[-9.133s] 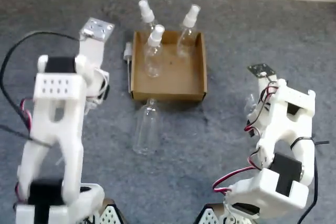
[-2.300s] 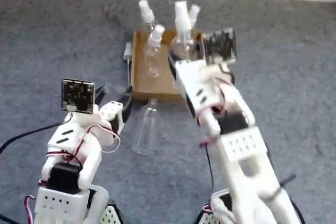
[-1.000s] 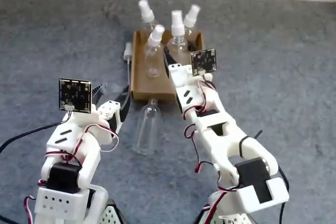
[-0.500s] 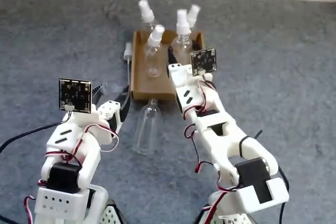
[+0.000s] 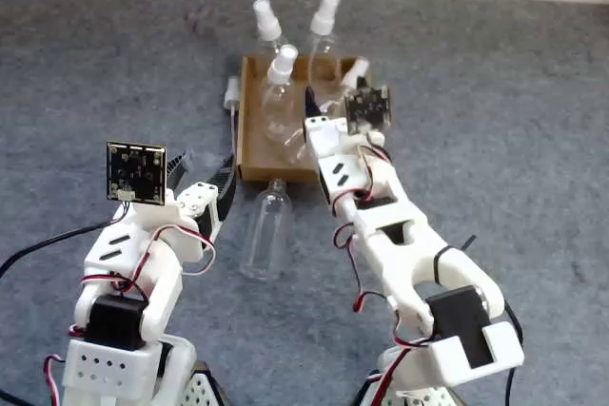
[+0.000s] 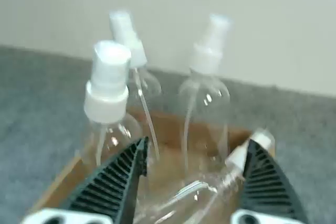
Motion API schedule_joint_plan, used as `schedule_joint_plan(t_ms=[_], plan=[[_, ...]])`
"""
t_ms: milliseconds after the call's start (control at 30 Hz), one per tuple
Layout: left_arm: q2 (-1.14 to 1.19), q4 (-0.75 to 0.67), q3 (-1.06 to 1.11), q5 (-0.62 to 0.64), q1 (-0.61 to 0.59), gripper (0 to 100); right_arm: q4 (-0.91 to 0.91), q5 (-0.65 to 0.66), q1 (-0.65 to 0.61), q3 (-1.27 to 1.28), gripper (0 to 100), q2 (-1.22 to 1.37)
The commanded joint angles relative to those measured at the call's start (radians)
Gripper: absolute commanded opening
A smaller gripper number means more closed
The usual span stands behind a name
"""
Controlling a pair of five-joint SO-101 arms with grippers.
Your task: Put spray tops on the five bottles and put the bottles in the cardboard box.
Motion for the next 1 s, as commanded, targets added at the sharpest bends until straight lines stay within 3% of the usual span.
schedule_joint_plan(t_ms=[0, 100, 233, 767, 967], plan=[[0.002, -0.005, -0.004, 0.000, -0.004, 17, 0.349, -0.008, 0.010, -0.260, 11.1, 0.016], [0.001, -0.005, -0.004, 0.000, -0.004, 17, 0.432, -0.008, 0.007, -0.403, 4.7, 0.045], [-0.002, -0.005, -0.004, -0.002, -0.004, 17, 0.432, -0.002, 0.004, -0.398, 1.1, 0.053], [0.001, -0.005, -0.004, -0.003, -0.004, 17, 0.426, 0.000, -0.073, -0.348, 1.0, 0.048], [0.001, -0.005, -0.004, -0.005, -0.004, 17, 0.426, -0.006, 0.007, -0.349, 1.0, 0.044]])
